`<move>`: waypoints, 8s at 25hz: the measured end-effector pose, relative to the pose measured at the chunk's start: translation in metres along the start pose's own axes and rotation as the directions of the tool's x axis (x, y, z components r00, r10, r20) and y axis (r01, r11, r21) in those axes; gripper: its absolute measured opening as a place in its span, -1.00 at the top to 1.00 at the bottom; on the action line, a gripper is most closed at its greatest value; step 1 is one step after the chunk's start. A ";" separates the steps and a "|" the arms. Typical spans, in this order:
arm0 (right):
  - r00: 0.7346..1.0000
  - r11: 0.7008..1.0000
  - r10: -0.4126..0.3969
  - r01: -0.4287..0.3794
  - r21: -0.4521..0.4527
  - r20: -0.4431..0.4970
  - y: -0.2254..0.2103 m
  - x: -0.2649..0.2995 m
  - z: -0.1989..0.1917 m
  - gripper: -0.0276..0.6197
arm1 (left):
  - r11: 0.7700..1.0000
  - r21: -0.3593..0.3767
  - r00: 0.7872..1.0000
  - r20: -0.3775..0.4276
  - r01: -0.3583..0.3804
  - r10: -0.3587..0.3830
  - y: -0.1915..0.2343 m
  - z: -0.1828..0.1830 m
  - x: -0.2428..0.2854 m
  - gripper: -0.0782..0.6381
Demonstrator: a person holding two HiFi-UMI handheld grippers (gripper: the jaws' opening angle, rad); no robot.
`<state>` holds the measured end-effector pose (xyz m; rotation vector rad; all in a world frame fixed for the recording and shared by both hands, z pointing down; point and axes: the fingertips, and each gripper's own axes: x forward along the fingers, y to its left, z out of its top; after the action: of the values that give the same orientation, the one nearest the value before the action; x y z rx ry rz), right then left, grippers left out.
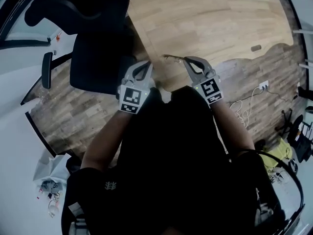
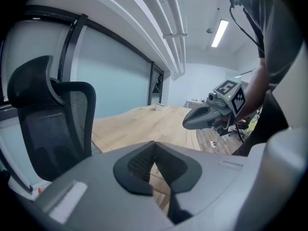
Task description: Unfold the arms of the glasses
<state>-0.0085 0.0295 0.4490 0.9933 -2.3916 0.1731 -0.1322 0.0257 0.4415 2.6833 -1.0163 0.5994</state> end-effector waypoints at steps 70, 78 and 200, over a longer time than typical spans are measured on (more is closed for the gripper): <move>0.914 0.872 0.384 -0.406 -0.274 -0.135 0.018 0.057 -0.080 0.88 | 0.974 -0.160 0.942 -0.271 0.159 -0.198 -0.048 -0.073 0.096 0.25; 0.923 0.888 0.376 -0.383 -0.253 -0.078 0.011 0.047 -0.079 0.88 | 0.952 -0.186 0.926 -0.248 0.243 -0.285 -0.070 -0.064 0.109 0.27; 0.961 0.808 0.245 -0.277 0.520 0.131 -0.018 0.018 -0.064 0.50 | 0.920 0.075 0.868 -0.370 0.384 -0.332 -0.080 -0.046 0.120 0.62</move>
<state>0.0207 0.0257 0.5112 0.8912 -2.5835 0.9756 -0.0103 0.0299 0.5315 2.6461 -0.3761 1.0549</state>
